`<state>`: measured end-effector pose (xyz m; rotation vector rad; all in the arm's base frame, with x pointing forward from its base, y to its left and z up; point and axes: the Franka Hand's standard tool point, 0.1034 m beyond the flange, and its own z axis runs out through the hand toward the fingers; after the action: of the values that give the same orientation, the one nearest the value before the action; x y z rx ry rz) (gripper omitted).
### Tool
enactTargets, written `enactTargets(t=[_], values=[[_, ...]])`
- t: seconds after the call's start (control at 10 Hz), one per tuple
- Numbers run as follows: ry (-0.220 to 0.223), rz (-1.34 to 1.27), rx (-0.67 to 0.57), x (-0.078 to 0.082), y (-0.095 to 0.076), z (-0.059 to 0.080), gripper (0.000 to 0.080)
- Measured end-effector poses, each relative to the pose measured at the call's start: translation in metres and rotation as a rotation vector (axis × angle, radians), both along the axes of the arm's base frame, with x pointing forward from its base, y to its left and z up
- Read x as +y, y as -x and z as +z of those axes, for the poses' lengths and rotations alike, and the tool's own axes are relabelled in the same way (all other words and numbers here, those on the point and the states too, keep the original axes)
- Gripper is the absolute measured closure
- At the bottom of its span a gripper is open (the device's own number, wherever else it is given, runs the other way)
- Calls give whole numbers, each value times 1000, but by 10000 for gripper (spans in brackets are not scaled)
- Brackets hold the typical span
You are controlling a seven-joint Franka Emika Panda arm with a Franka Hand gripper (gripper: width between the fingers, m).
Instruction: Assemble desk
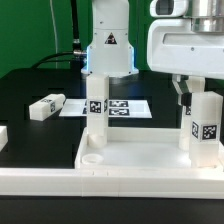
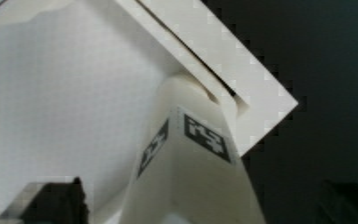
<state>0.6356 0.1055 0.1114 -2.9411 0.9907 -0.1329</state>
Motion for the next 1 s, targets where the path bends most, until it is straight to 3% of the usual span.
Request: enactTargets(t=[0.6,1.0], values=[[78,533,-4,-2,-2,1,150],[110,751,1,-7,-2,0,150]])
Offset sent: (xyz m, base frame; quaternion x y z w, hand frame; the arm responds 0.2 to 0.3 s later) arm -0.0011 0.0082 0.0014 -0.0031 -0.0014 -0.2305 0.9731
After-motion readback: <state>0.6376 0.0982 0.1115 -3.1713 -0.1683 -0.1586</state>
